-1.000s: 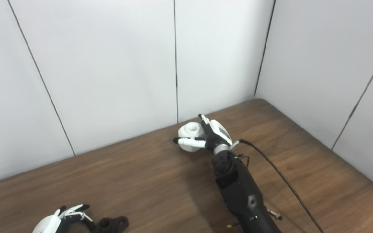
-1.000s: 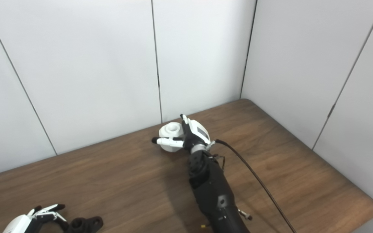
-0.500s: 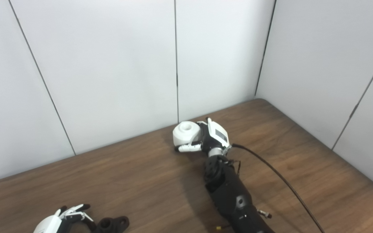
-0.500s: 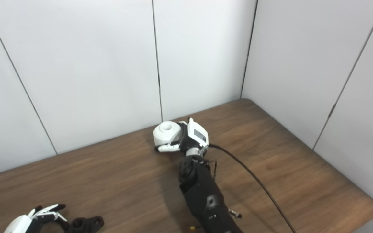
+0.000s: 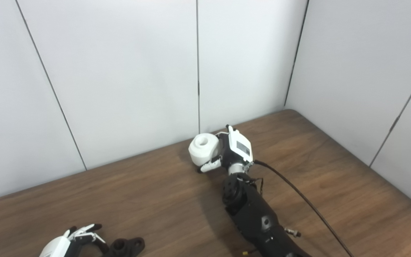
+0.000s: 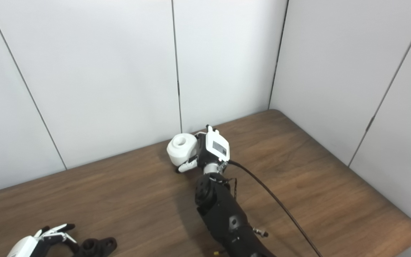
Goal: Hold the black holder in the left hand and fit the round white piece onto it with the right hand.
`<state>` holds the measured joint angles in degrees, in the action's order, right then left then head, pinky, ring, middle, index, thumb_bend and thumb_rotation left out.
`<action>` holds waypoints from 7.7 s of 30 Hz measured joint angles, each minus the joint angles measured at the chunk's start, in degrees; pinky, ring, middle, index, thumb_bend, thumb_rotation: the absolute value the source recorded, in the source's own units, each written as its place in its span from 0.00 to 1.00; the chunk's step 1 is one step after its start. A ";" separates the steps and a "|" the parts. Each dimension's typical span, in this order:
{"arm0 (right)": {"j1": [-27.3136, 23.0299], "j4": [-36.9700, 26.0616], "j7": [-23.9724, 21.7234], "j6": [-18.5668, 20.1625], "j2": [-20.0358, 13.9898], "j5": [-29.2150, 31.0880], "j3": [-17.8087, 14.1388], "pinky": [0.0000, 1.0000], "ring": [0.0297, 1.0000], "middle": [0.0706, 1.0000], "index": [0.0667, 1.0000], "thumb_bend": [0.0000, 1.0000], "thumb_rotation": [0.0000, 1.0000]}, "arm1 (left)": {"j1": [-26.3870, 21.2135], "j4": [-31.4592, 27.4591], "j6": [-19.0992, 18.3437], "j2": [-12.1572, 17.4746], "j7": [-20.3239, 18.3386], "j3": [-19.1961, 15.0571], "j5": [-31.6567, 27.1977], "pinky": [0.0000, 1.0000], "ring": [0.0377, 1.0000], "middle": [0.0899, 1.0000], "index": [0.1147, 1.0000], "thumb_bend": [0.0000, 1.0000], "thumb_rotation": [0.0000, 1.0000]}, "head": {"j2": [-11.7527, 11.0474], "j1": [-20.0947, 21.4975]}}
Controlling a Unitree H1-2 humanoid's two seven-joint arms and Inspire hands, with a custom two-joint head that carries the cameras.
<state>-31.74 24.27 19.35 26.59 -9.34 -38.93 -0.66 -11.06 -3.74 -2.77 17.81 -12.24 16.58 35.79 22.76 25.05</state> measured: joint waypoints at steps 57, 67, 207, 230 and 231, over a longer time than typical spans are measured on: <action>21.09 -47.31 -30.49 0.39 10.51 1.01 19.59 1.00 1.00 1.00 0.44 0.52 0.14 | -0.88 -1.42 -5.58 -3.47 0.22 3.87 5.03 1.00 0.93 0.89 0.41 0.52 0.04 | 15.21 -18.63; 21.29 -45.75 -30.54 -0.11 8.29 0.97 20.89 1.00 1.00 1.00 0.44 0.51 0.13 | -0.69 -2.26 -6.84 -3.77 0.07 4.29 5.32 1.00 0.93 0.89 0.41 0.52 0.04 | 15.29 -18.54; 21.80 -42.81 -46.34 0.18 5.53 -12.46 17.07 0.97 1.00 1.00 1.00 1.00 0.51 | 0.87 -2.51 -6.66 -5.74 3.22 5.64 7.08 0.95 0.91 0.87 0.41 0.52 0.04 | 13.97 -19.95; 20.60 -47.19 -57.90 0.13 3.54 -8.81 3.81 0.74 1.00 1.00 1.00 1.00 0.48 | -1.72 -5.21 -13.28 -4.46 -6.07 5.95 6.82 1.00 0.99 0.96 0.68 0.96 0.11 | 13.36 -19.60; 20.66 -47.22 -57.94 0.13 3.34 -8.53 3.60 0.74 1.00 1.00 1.00 1.00 0.48 | -2.12 -5.41 -13.78 -4.10 -6.75 6.14 6.97 1.00 0.99 0.97 0.72 0.99 0.14 | 13.36 -19.51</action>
<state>-11.08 -22.95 -38.59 26.72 -6.00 -47.45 2.94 -13.17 -9.15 -16.55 13.71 -18.99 22.72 42.76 36.12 5.54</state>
